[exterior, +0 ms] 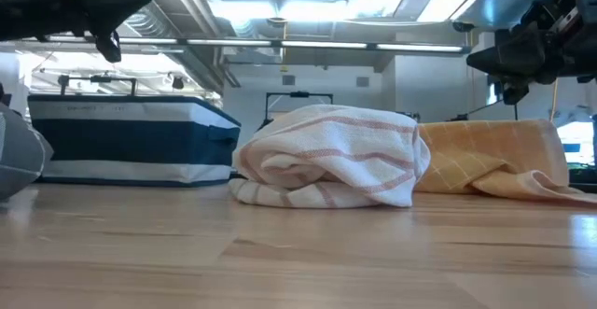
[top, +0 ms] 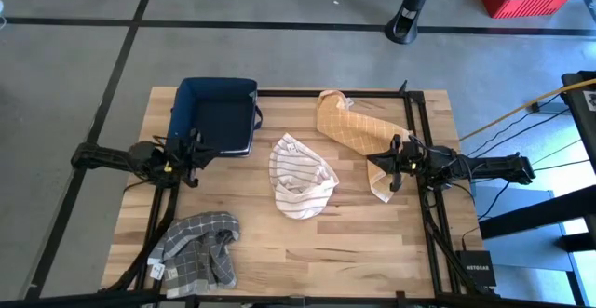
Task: Fold towel
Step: Fold the white towel
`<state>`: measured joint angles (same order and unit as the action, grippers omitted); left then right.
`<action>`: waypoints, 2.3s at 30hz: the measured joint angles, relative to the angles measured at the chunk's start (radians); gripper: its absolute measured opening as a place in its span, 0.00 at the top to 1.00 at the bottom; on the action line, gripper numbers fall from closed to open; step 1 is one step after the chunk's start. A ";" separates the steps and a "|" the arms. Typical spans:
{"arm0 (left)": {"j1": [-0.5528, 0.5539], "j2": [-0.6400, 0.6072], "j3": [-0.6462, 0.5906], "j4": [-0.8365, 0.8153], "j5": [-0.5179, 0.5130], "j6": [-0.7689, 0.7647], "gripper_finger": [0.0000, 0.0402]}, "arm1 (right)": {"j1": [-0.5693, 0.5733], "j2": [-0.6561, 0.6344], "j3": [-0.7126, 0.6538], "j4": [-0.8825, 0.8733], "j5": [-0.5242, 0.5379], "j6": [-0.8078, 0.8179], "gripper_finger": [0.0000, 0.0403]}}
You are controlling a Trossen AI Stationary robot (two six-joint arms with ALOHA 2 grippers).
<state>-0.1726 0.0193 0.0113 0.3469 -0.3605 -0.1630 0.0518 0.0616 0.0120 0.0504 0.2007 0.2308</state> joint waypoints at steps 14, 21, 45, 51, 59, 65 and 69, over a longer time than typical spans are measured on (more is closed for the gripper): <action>-0.081 0.614 0.434 -0.112 0.036 0.131 0.99 | 0.000 0.000 0.000 0.003 0.017 0.000 0.98; -0.101 0.939 0.729 -0.338 0.036 0.248 0.99 | 0.000 0.000 0.000 0.010 0.028 -0.012 0.98; 0.094 1.532 1.086 -0.482 0.010 0.063 0.48 | 0.000 0.000 0.000 0.084 0.063 -0.030 0.92; 0.263 1.678 1.276 -0.733 0.010 0.084 0.49 | 0.000 0.000 0.000 0.067 0.086 -0.037 0.85; 0.503 1.823 1.295 -0.753 0.149 0.139 0.53 | 0.000 0.000 0.000 0.020 0.087 -0.053 0.83; 0.592 1.939 1.295 -0.752 0.304 0.233 0.54 | 0.000 0.000 0.000 0.020 0.087 -0.055 0.83; 0.602 1.984 1.295 -0.776 0.349 0.304 0.54 | 0.000 0.000 0.000 0.018 0.088 -0.072 0.83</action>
<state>0.4298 2.0029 1.3060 -0.4294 -0.0119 0.1411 0.0517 0.0616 0.0123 0.0687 0.2882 0.1586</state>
